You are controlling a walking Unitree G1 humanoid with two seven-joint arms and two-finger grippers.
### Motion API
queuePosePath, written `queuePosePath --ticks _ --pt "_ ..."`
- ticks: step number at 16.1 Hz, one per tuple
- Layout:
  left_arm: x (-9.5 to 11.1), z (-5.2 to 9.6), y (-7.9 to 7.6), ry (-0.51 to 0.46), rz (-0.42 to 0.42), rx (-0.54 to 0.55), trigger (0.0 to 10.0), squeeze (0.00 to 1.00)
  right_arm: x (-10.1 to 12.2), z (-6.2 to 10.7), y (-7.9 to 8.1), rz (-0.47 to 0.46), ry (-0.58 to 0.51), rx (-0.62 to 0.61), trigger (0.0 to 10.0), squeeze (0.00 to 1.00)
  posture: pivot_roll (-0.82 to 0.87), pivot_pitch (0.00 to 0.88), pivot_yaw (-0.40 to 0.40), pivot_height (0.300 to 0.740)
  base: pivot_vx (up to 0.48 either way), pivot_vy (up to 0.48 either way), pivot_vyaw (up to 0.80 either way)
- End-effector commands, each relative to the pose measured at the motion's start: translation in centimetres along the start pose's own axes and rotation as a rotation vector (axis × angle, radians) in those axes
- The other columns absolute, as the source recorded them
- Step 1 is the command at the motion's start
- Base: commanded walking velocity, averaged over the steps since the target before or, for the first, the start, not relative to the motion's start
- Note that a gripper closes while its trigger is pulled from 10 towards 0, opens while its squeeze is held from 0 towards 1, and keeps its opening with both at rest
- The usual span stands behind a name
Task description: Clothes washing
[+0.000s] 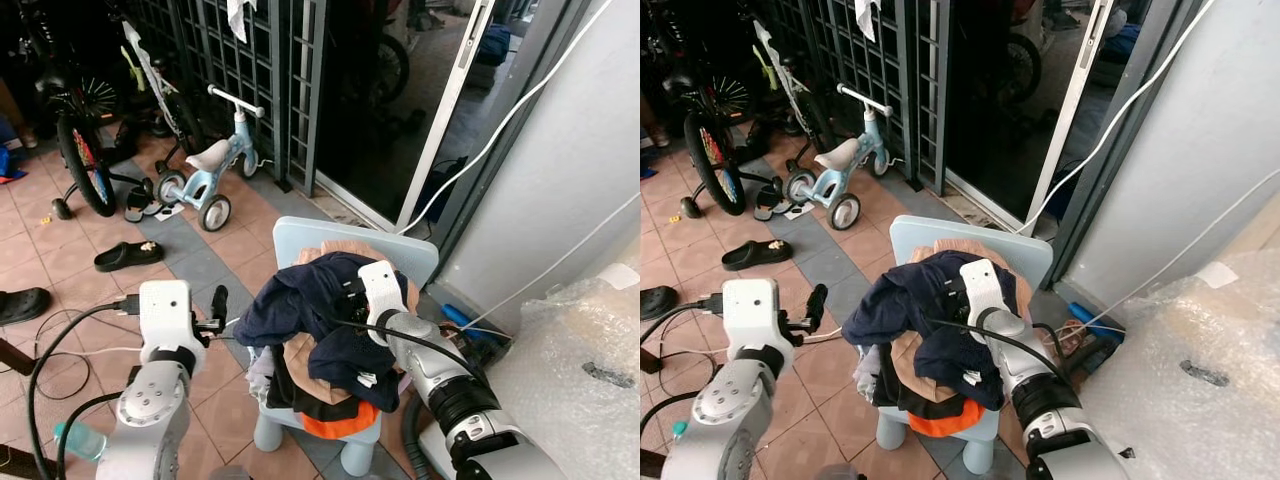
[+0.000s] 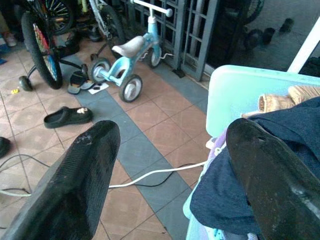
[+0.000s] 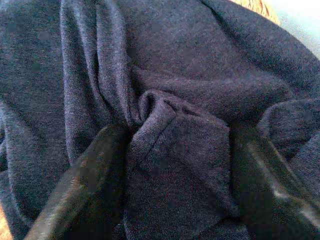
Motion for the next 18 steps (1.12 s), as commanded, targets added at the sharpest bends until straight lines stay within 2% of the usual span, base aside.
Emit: queuePosePath --ticks 1,3,5,8,9,10,11,15,17,18 --pt "0.3 -0.2 -0.2 -0.003 -0.001 -0.002 10.0 0.0 -0.6 0.0 0.0 -0.025 0.022 0.007 0.0 0.0 0.1 0.0 -0.043 0.74 0.0 0.0 0.0" --pt "0.4 -0.6 -0.4 -0.005 0.003 -0.008 10.0 0.0 -0.8 0.1 0.0 -0.046 0.03 0.01 0.0 0.0 0.09 0.0 -0.045 0.74 0.0 0.0 0.0" --pt "1.0 -0.7 -1.4 -0.037 0.069 -0.079 10.0 0.0 -1.1 0.2 0.0 -0.023 0.062 0.016 0.0 0.0 0.08 0.0 -0.054 0.74 0.0 0.0 0.0" --pt "1.0 -0.8 -1.6 -0.036 0.049 -0.067 10.0 0.0 -0.5 0.6 0.7 -0.083 0.043 0.069 0.0 0.0 0.07 0.0 -0.06 0.74 0.0 0.0 0.0" --pt "0.8 -0.9 -1.4 -0.03 0.052 -0.059 10.0 0.0 0.4 0.9 1.1 -0.135 -0.008 0.106 0.0 0.0 0.07 0.0 -0.061 0.74 0.0 0.0 0.0" --pt "0.7 -1.0 -1.3 -0.026 0.048 -0.056 10.0 0.0 2.7 1.6 1.7 -0.184 -0.135 0.167 0.0 0.0 0.07 0.0 -0.061 0.74 0.0 0.0 0.0" --pt "0.6 -1.0 -1.4 -0.024 0.037 -0.062 10.0 0.0 4.3 2.6 2.1 -0.178 -0.23 0.201 0.0 0.0 0.06 0.0 -0.059 0.74 0.0 0.0 0.0" --pt "-0.4 -1.1 -1.9 0.007 0.013 -0.106 10.0 0.0 4.8 5.1 1.6 -0.254 -0.328 0.212 0.0 0.0 0.03 0.0 -0.037 0.74 0.0 0.0 0.0" --pt "-0.1 -1.4 -2.2 -0.006 0.008 -0.121 10.0 0.0 5.4 6.2 1.2 -0.305 -0.384 0.21 0.0 0.0 0.02 0.0 -0.029 0.74 0.0 0.0 0.0" --pt "0.5 -1.7 -2.2 -0.031 -0.002 -0.12 10.0 0.0 6.4 7.5 1.0 -0.332 -0.45 0.209 0.0 0.0 0.0 0.0 -0.022 0.74 0.0 0.0 0.0"
Point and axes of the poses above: a point about 5 cm out from each wrist's last joint towards the gripper, its own z axis pointing back from the gripper into the wrist, its own x axis along the axis of the wrist's last joint, y = z × x, the point moved 5 cm from there along -z, pointing out of the wrist towards the gripper, and after that the axes turned 10 degrees about -z, right-handed, at the moved point
